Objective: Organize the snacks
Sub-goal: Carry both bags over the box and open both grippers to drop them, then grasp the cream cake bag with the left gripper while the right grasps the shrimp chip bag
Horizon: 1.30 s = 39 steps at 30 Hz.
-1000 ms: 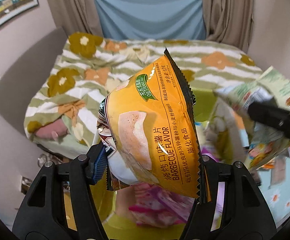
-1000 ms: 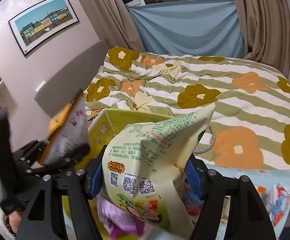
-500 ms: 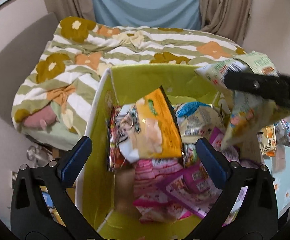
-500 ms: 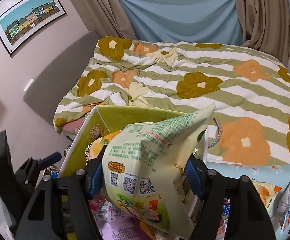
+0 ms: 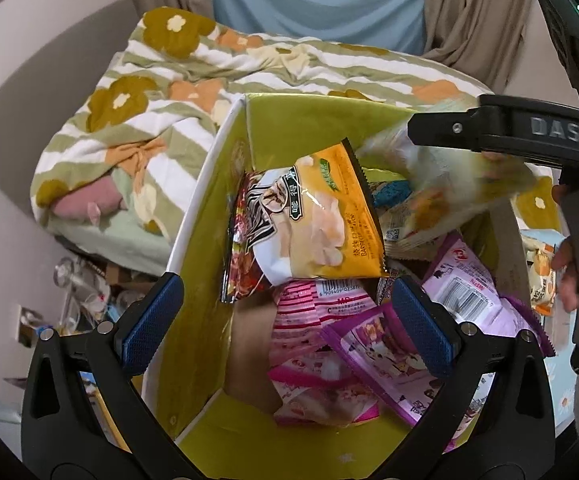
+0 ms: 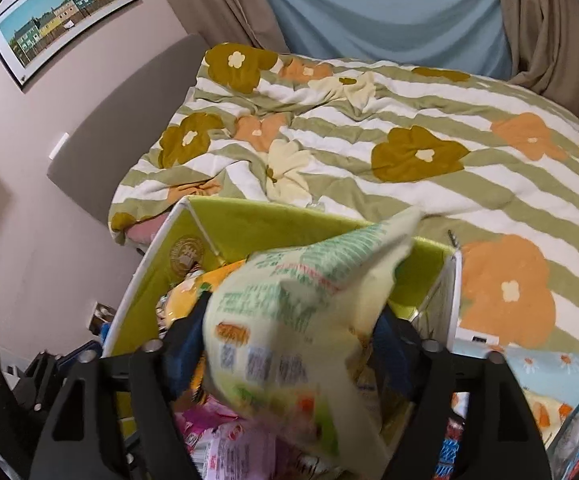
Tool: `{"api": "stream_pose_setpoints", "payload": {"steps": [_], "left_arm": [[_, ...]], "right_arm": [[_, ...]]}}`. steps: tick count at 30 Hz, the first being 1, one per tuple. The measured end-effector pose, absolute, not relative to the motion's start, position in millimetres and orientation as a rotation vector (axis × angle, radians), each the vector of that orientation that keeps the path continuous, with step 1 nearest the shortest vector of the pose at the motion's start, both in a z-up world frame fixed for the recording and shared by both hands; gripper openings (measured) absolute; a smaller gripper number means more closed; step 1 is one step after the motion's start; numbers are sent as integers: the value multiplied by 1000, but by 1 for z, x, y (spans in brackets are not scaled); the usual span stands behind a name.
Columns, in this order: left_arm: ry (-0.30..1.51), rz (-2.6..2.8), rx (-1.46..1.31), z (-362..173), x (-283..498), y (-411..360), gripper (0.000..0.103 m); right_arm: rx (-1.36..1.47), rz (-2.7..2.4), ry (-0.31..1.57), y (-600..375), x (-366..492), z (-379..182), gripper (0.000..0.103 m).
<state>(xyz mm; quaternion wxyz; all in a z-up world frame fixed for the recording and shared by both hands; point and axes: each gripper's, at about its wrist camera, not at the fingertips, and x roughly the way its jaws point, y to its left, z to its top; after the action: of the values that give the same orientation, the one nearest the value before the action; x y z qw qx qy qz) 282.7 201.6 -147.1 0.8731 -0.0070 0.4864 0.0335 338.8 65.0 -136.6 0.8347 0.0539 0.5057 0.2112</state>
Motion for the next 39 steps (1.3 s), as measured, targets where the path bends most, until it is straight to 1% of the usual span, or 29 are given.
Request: {"api": "stream_pose_setpoints", "payload": {"steps": [1, 2, 9, 22, 31, 39], "left_arm": [[1015, 73, -16, -147, 282, 202, 103], [1016, 75, -18, -147, 281, 202, 103], [1000, 88, -22, -137, 275, 200, 103], [905, 73, -7, -86, 248, 188, 103], [841, -8, 42, -58, 217, 162, 103], [768, -160, 69, -38, 201, 122, 103]], "right_arm": [[109, 451, 1064, 65, 338, -137, 99], [108, 456, 1057, 65, 337, -136, 103], [84, 464, 999, 56, 321, -123, 103], [112, 481, 955, 36, 275, -71, 103], [144, 424, 901, 10, 221, -45, 103], [189, 281, 830, -45, 170, -17, 103]]}}
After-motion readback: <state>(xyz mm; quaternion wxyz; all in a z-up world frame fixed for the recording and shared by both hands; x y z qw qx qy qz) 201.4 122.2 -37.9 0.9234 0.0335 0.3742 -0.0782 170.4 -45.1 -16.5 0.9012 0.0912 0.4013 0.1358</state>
